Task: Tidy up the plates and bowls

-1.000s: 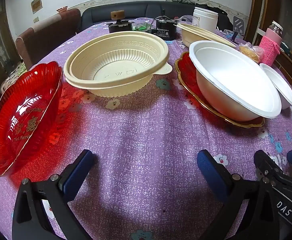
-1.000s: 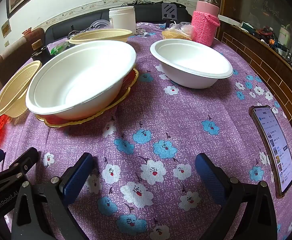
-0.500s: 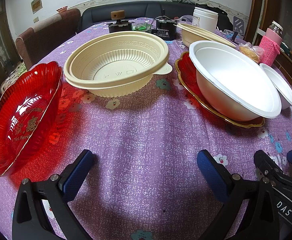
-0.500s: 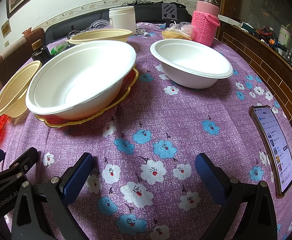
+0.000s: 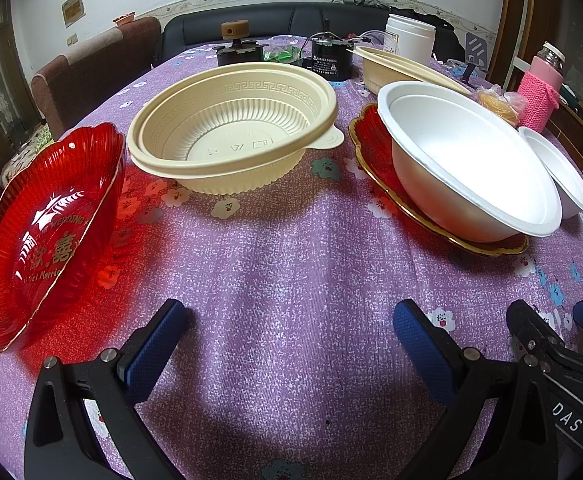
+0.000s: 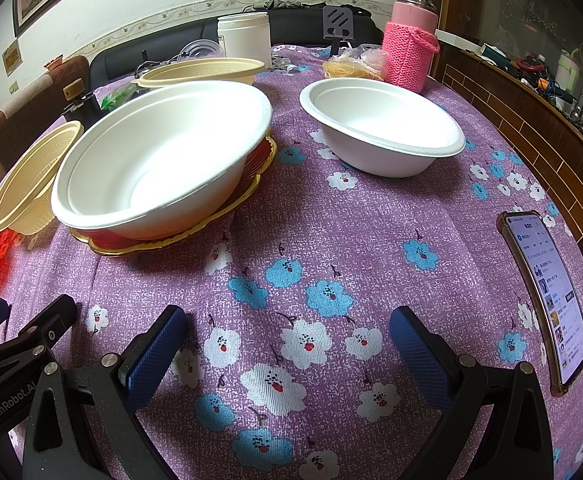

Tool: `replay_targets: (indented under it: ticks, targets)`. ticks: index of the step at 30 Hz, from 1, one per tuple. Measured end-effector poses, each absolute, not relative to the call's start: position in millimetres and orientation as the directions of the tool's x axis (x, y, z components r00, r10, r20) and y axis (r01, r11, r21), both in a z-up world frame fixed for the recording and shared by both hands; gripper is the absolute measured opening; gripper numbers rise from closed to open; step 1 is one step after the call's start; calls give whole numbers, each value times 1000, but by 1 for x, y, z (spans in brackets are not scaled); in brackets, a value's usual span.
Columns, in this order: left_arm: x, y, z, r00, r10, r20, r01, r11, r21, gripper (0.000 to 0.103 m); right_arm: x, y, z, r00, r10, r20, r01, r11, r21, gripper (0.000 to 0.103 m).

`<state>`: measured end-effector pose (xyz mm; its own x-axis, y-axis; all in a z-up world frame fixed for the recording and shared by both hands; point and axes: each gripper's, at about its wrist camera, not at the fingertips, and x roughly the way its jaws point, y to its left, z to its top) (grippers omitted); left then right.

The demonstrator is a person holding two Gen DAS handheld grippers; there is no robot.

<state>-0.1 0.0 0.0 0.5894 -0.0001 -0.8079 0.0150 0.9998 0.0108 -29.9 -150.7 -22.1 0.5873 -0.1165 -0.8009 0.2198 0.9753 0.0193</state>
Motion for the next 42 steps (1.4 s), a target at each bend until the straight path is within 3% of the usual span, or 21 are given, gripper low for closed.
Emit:
replay_targets:
  ticks: [15,23,30,34,42]
  targets:
    - [-16,10,1,546,40,-837,-53,998,13,103,-25,-154,-20,549,-92,-831,205,978,27,102]
    - [-68,2,8,481,-110,-870,141,989,-47,103,-47,-145,-20,533,-94,-841,195,981,15,102]
    - [-154,51,76,652,-179,-736,149,983,-107,103,-59,-141,-21,540,-101,-836,209,978,17,102]
    - [-201,106,115,748,-82,-658,65,997,-51,103,-60,-142,-21,544,-90,-834,199,980,24,102]
    - [-271,225,162,790,394,-471,-428,903,38,103,-60,-143,-21,546,-83,-833,191,981,28,102]
